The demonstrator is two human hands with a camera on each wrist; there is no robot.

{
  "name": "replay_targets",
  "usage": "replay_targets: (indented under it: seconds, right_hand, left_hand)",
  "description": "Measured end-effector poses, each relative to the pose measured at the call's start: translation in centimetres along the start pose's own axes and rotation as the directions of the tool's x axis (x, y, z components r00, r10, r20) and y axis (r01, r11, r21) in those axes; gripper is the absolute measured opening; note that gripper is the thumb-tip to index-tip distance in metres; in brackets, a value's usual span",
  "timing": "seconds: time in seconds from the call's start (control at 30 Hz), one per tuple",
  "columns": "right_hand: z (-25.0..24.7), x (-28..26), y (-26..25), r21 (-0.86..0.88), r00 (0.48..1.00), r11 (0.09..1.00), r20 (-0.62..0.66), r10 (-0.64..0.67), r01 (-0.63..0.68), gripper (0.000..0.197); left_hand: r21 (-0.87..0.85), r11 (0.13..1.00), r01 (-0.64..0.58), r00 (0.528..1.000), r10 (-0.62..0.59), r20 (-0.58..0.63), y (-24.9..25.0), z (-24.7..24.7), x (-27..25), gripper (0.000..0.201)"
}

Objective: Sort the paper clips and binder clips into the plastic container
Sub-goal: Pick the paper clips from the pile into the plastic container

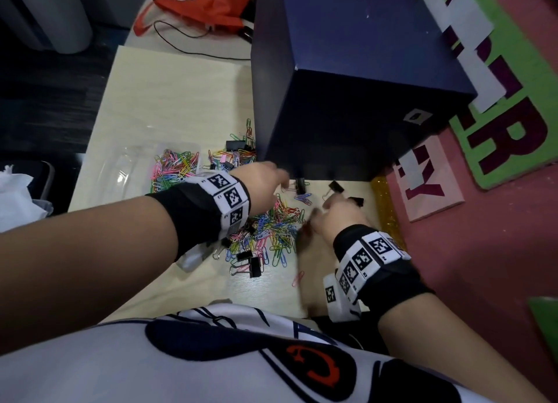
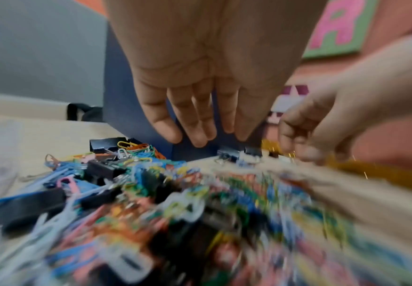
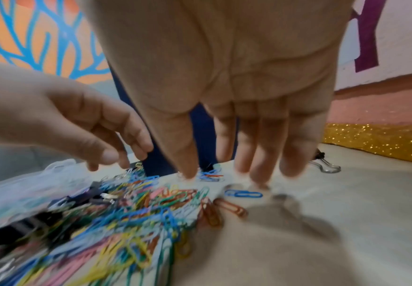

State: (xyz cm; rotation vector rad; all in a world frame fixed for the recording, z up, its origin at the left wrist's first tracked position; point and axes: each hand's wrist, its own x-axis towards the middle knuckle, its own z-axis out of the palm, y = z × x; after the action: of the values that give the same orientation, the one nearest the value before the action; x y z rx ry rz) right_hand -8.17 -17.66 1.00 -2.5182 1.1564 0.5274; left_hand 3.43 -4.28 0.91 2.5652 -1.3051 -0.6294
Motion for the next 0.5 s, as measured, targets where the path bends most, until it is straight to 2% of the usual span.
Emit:
replay_targets:
  seconds: [0.07, 0.13, 0.2, 0.23, 0.27, 0.37, 0.43, 0.5]
  right_hand:
    - [0.3, -1.0, -0.4, -0.28, 0.966, 0.951, 0.252, -0.055, 0.127, 0.03]
    - [1.2, -1.9, -0.7, -0.435, 0.889, 0.854, 0.452, -0.065, 0.284, 0.018]
    - [2.6, -2.4, -0.6, -0.388, 0.817, 0.864, 0.575, -0.045, 0.321, 0.017]
    - [3.1, -2.4, -0.7, -0.364, 0.806, 0.878, 0.591, -0.041, 0.312, 0.022]
    - [3.4, -2.4, -0.8, -0.357, 0.81, 0.878, 0.584, -0.056, 0.318, 0.027]
    - [3.4, -1.8, -1.1, -0.401, 0.872, 0.853, 0.476, -0.117, 0.333, 0.032]
    - [3.4, -1.5, -1.0, -0.318, 0.92, 0.905, 0.356, -0.162, 0.283, 0.031]
    - [3.5, -0.8, -0.5, -0.213, 0.963, 0.954, 0.213, -0.164, 0.209, 0.039]
  left_hand:
    - [0.15, 0.989, -0.01, 0.992, -0.008, 0.122, -0.1, 0.9, -0.3, 0.044]
    - [0.268, 0.963, -0.02, 0.976, -0.039, 0.215, 0.0, 1.9, -0.6, 0.06]
    - [0.333, 0.942, -0.038, 0.967, -0.05, 0.251, 0.2, 2.7, -0.7, 0.074]
    - [0.346, 0.937, -0.043, 0.968, -0.047, 0.247, 0.4, 3.0, -0.8, 0.076]
    - [0.352, 0.935, -0.045, 0.97, -0.043, 0.238, 0.5, 3.2, -0.8, 0.073]
    - [0.35, 0.936, -0.022, 0.979, -0.051, 0.199, 0.7, 3.4, -0.7, 0.061]
    - [0.349, 0.937, -0.009, 0.979, -0.062, 0.192, 0.9, 3.4, -0.7, 0.054]
    - [0.346, 0.938, -0.017, 0.98, -0.054, 0.193, 0.9, 3.4, -0.7, 0.048]
